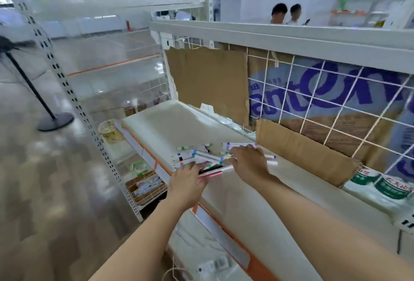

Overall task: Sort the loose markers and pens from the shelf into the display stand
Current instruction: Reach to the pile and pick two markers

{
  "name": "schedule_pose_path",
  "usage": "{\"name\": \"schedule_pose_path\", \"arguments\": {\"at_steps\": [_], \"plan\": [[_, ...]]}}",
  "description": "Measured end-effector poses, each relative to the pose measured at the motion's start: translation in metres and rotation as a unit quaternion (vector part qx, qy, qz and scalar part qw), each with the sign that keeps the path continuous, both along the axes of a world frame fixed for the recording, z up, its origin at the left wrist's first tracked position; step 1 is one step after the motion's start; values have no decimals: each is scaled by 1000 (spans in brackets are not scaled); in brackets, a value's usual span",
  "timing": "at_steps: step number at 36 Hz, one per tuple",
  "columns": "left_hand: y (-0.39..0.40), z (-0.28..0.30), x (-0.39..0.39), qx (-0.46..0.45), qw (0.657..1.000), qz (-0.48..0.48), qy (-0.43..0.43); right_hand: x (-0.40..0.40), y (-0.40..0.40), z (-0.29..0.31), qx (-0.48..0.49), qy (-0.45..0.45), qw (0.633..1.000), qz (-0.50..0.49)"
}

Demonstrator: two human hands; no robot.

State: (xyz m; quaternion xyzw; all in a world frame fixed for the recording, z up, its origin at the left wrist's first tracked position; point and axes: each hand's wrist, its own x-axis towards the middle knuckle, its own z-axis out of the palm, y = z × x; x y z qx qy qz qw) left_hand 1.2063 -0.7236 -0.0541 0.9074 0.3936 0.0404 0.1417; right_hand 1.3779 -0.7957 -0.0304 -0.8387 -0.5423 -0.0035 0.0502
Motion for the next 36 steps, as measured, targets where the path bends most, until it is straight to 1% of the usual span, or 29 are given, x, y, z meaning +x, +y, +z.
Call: {"name": "schedule_pose_path", "arguments": {"at_steps": [5, 10, 15, 20, 25, 30, 34, 36], "plan": [[30, -7, 5, -15, 1000, -3, -6, -8, 34, -13, -16, 19, 1000, -6], [48, -14, 14, -15, 1000, -11, 9, -9, 60, -21, -37, 19, 999, 6], [59, -19, 20, -10, 1000, 7, -2, -13, 78, -28, -65, 3, 998, 19], [60, -29, 21, -18, 1000, 10, -22, -16, 83, -36, -65, 1, 998, 8], [61, -28, 25, -19, 998, 19, -56, -15, 83, -38, -39, -9, 999, -5], [58, -16, 36, 35, 996, 26, -81, -13, 73, -28, 1, -14, 1000, 14], [53, -4, 44, 103, 994, -3, -37, -12, 60, -16, 44, -37, 997, 55], [46, 3, 49, 113, 993, -12, -30, -10, 52, -10, 48, -33, 997, 57]]}}
